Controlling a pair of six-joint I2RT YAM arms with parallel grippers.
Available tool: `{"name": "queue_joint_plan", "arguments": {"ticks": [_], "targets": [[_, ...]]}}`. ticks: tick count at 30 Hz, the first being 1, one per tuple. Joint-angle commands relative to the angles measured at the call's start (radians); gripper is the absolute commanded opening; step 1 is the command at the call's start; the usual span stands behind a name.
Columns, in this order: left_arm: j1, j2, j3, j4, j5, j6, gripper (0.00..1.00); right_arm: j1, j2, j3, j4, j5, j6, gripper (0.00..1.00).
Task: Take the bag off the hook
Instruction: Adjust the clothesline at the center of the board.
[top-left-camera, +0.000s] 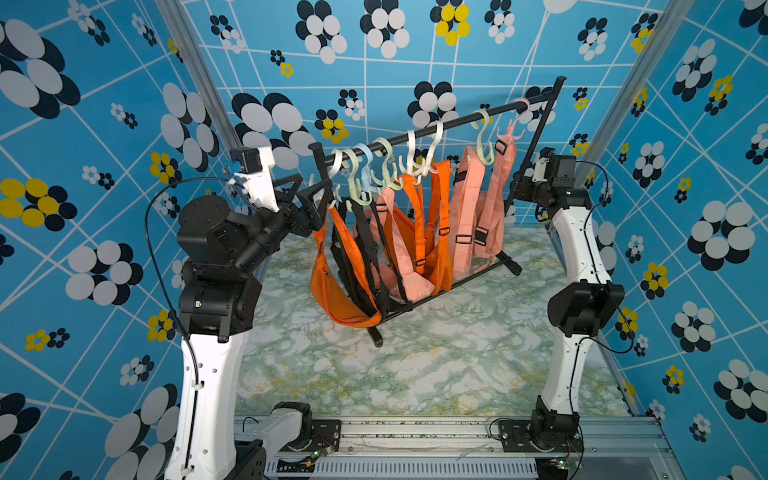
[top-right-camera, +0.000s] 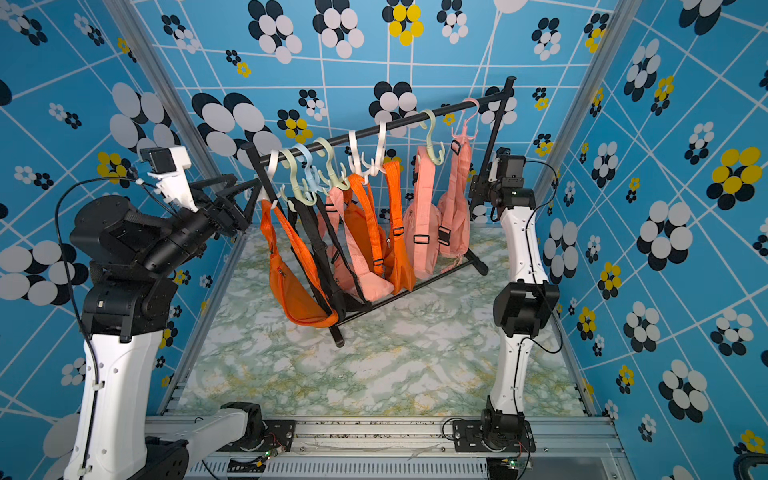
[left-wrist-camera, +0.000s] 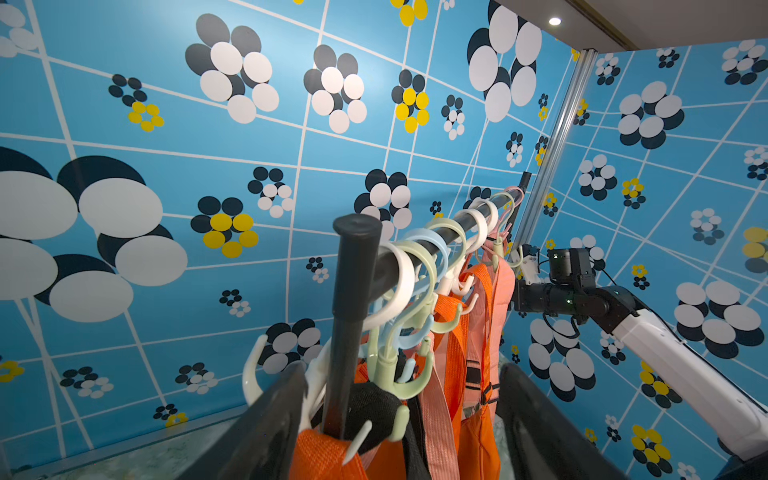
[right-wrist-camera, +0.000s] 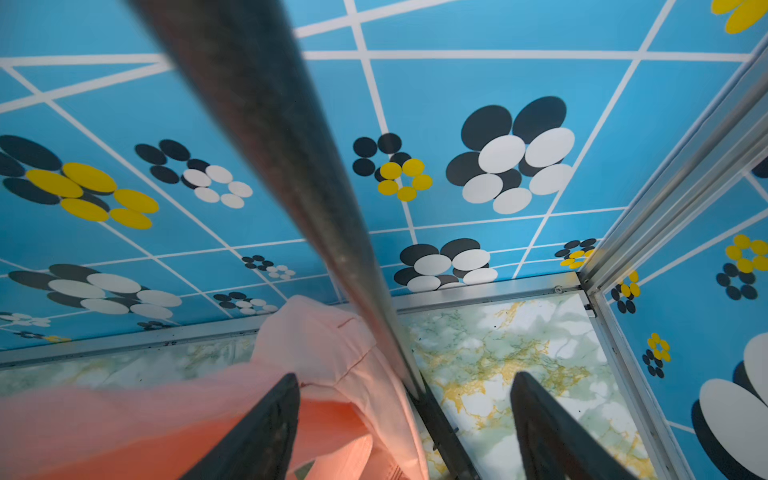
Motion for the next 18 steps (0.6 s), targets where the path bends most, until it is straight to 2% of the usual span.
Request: {"name": "queue_joint_plan", "arguments": {"ticks": [1,7,9,12,14,15,17,18], "targets": [[-0.004,-0.044,-0.044,-0.006,-0.033,-0.023,0.76,-0.009,0.024,0.033,0.102,0.01,-0.001,0.79],[-0.005,-0.07,-0.132,-0.071,-0.033,-0.062,0.76,-0.01,0.068,0.033,0.221,0.02,0.044,0.74],[-0.006,-0.074,-0.183,-0.083,-0.033,-0.085,0.83,-0.009,0.08,0.035,0.248,0.007,0.07,0.7],[-0.007,-0.079,-0.242,-0.103,-0.028,-0.111,0.88,-0.009,0.087,0.035,0.269,-0.001,0.101,0.58],[-0.009,-0.077,-0.273,-0.093,-0.016,-0.127,0.91,-0.01,0.086,0.031,0.271,0.001,0.106,0.43],[-0.012,-0.073,-0.28,-0.093,-0.014,-0.129,0.92,-0.009,0.083,0.024,0.271,0.01,0.107,0.39],[-0.023,-0.051,-0.289,-0.1,-0.019,-0.128,0.95,-0.01,0.068,0.0,0.274,0.026,0.107,0.37],[-0.027,-0.04,-0.293,-0.101,-0.021,-0.127,1.0,-0.009,0.058,-0.015,0.275,0.029,0.106,0.35]]}}
